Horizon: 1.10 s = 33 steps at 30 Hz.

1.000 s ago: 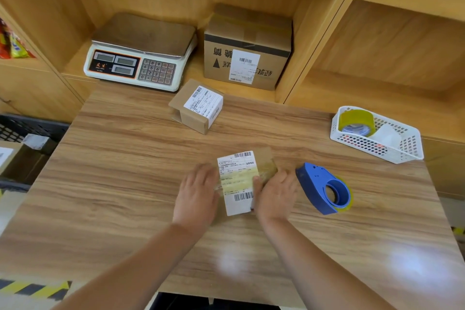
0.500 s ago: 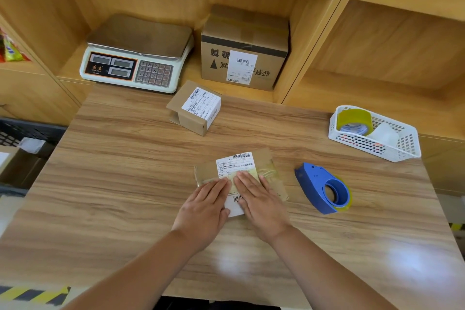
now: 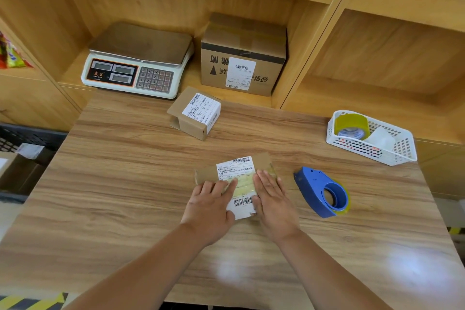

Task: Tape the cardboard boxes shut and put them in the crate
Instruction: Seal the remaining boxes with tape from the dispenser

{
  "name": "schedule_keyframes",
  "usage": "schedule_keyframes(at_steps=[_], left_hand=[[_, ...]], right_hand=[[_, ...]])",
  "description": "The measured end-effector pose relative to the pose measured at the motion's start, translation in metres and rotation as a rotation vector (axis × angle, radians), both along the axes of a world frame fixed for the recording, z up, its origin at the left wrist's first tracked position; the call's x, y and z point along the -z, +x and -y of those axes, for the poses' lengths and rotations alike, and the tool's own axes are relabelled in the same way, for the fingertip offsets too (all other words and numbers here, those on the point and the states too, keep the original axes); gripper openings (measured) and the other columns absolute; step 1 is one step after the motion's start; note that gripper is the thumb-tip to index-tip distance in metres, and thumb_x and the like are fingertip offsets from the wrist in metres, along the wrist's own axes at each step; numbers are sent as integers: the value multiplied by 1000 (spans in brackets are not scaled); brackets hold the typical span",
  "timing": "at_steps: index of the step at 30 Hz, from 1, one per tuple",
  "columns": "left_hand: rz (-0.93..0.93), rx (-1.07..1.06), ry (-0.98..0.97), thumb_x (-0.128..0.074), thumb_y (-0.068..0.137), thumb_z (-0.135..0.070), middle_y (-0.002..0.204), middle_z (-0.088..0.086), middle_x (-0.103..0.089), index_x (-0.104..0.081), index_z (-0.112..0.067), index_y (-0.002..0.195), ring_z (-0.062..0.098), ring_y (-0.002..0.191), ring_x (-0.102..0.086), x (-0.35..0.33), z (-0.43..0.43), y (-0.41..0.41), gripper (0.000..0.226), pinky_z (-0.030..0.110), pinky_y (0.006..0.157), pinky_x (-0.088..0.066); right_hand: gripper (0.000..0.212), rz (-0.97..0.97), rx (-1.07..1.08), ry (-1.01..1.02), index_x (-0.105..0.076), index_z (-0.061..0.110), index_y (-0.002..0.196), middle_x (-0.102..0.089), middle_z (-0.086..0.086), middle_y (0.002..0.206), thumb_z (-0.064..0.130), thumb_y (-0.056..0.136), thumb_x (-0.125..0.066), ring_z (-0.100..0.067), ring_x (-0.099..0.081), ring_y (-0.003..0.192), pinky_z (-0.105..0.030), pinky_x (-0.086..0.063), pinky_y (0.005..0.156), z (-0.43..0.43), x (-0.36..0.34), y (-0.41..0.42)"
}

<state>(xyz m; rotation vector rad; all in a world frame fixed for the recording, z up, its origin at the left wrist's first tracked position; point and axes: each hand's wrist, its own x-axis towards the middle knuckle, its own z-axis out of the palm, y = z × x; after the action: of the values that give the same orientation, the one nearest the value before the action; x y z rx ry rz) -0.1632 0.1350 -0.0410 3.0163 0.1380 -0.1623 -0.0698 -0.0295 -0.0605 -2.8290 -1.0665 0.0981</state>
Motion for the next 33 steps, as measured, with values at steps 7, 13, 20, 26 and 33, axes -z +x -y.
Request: schedule_keyframes(at_steps=[7,13,20,26,33], left_hand=[[-54,25,140,-17,97,-54,138,3,-33,0,-17,152,26,116,-35,-2,7,8,68,37,100,-26],[111,-18,44,-30,82,-52,100,3,-60,-57,-8,129,22,87,-49,16,0,-6,71,36,82,-37],[229,-70,34,-36,83,-49,109,5,-61,-59,-4,126,22,97,-49,19,-12,-31,67,34,95,-33],[235,-152,-50,-36,80,-49,115,6,-57,-59,-5,126,21,102,-47,25,-10,-34,68,36,84,-53],[272,-142,-45,-48,74,-55,115,0,-48,-59,-10,127,18,92,-43,24,-16,-30,70,32,72,-55]], right_hand=[[56,25,16,-46,-31,16,146,-41,-7,148,44,102,-8,-18,-24,139,-39,-10,112,-3,2,-4],[57,28,27,-95,-26,15,147,-40,-8,149,44,102,-6,-18,-24,139,-41,-14,110,-3,2,-4],[57,46,29,-113,-24,13,148,-40,-8,149,43,102,-7,-19,-23,139,-40,-13,110,-3,0,-5],[56,80,94,-100,-50,8,135,-53,-14,135,35,90,-31,-26,-33,130,-47,-21,106,-20,-5,-13],[46,17,-105,-88,-42,31,138,-48,-6,134,38,93,-32,-29,-43,123,-53,-19,106,-45,-5,-39]])
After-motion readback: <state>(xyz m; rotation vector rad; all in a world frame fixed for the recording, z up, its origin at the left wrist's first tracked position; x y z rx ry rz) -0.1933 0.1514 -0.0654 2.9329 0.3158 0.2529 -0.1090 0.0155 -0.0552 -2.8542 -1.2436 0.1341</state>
